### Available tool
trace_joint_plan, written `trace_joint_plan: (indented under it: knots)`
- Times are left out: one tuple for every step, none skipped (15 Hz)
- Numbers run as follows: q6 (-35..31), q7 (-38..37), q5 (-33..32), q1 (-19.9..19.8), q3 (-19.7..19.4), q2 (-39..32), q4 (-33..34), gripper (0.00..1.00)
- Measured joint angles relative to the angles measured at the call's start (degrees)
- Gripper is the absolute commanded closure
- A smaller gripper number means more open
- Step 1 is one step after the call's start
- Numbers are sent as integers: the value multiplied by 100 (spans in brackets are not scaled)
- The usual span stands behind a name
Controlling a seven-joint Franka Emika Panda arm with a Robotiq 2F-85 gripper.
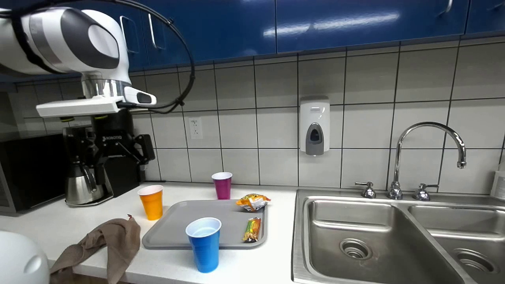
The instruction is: Move the cups onto the tray
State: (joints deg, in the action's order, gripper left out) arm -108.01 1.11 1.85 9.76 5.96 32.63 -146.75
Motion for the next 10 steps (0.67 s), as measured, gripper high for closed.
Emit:
trace_joint_plan:
  knots:
    - [-163, 31, -20, -33, -43, -91, -16, 0]
    - [-335, 40, -42, -64, -75, -196, -26, 0]
    - [-511, 41, -61, -96, -91, -313, -31, 0]
    - [-677, 41, -83, -130, -111, -431, -31, 0]
    - [-835, 41, -115, -168, -130, -545, -31, 0]
    - [-988, 41, -139, -212, -146, -655, -32, 0]
    - [-1135, 41, -169, -261, -160, -758, -32, 0]
    - [-1287, 40, -213, -317, -169, -862, -32, 0]
    - [-1423, 32, -246, -374, -176, -966, -32, 0]
    - [-1546, 29, -273, -432, -191, -1063, -32, 0]
